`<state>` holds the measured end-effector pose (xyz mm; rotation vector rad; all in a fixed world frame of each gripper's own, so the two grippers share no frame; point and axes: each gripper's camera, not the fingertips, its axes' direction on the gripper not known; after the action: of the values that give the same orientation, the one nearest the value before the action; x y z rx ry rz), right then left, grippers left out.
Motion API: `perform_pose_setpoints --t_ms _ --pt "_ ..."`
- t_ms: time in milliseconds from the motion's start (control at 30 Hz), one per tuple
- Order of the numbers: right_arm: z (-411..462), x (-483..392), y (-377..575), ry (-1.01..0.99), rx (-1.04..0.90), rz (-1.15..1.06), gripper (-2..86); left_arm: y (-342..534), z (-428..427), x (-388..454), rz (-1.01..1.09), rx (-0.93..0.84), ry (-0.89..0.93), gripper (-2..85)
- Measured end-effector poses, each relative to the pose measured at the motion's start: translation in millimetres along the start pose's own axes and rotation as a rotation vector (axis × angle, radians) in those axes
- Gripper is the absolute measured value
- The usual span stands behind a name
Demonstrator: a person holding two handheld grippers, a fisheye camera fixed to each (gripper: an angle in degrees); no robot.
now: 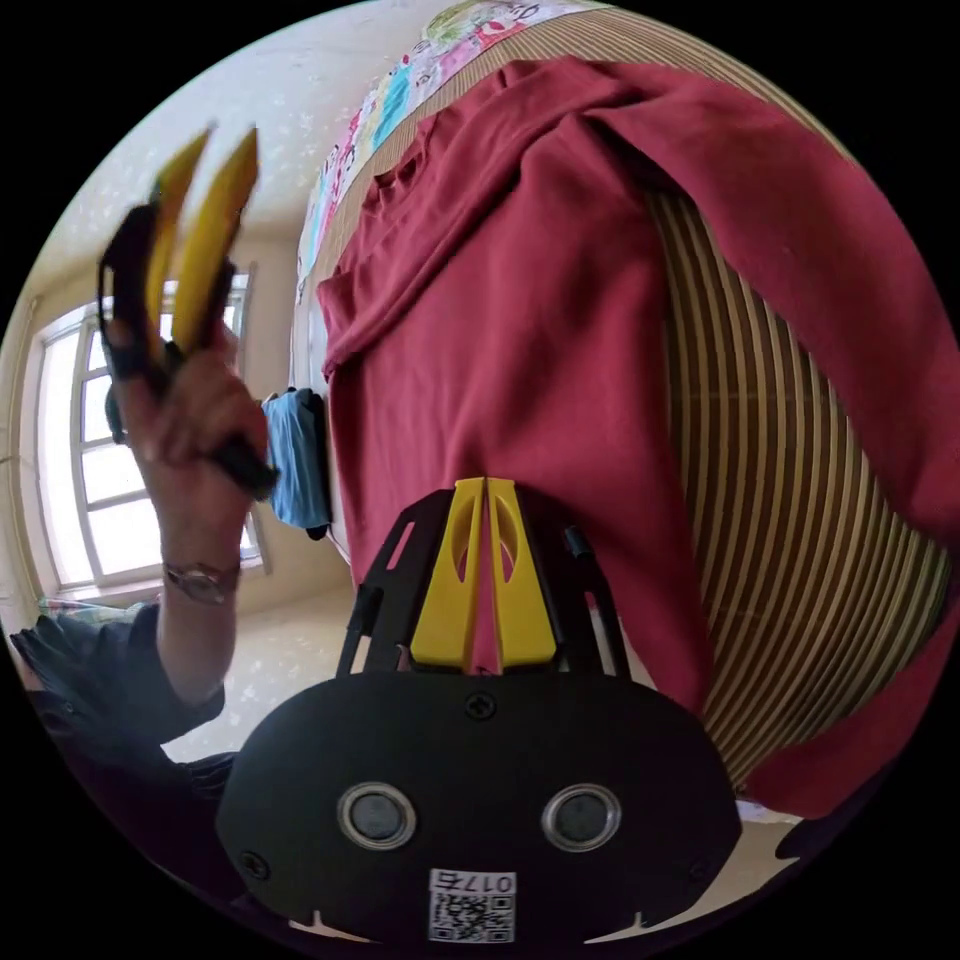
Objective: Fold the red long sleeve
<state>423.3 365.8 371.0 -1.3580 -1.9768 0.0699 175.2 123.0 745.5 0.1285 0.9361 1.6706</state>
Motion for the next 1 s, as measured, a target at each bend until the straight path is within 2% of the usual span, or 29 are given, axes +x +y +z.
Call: perform_pose_setpoints --t_ms 100,167,267,333,433,467,600,700,800,900,1000 --pt "0.1 5.7 8.0 -0.027 0.006 -0.009 0.6 38.0 -36.9 -11.2 -0.133 0.082 -0.158 6.9" --pt "0.2 8.6 11.8 -0.039 0.009 -0.009 0.7 54.9 -98.7 -27.0 -0.259 0.224 -0.392 8.2" --pt "2.1 11.7 15.6 -0.055 0.011 -0.003 0.7 60.3 -161.2 -60.8 -0.412 0.326 -0.639 11.1" --pt "5.1 10.7 17.0 -0.049 0.014 -0.007 0.7 56.0 -175.4 -90.5 -0.485 0.316 -0.653 12.2" --pt "13.5 5.9 17.9 -0.034 0.026 -0.018 0.6 38.4 -153.7 -137.1 -0.528 0.129 -0.567 10.5" --pt "17.6 4.0 17.3 -0.030 0.030 -0.018 0.6 29.7 -135.8 -149.9 -0.517 0.000 -0.512 8.8" --pt "34.9 -12.3 10.2 0.031 0.030 -0.060 0.6 11.0 -128.8 -146.2 -0.408 -0.140 -0.550 5.9" --pt "54.3 -31.2 3.9 0.066 0.037 -0.123 0.6 6.6 -154.3 -156.2 -0.424 -0.122 -0.547 5.1" --pt "92.9 -47.9 -15.7 -0.044 -0.005 -0.114 0.8 -3.2 -178.6 -162.3 -0.392 -0.117 -0.652 5.4" --pt "125.0 -80.8 -32.6 -0.070 -0.067 -0.134 1.3 -8.6 -208.3 -168.6 -0.395 -0.099 -0.740 8.2" --pt "101.2 -107.7 -15.2 -0.115 0.081 -0.204 2.5 5.0 -253.7 -154.4 -0.472 0.058 -0.759 9.4"
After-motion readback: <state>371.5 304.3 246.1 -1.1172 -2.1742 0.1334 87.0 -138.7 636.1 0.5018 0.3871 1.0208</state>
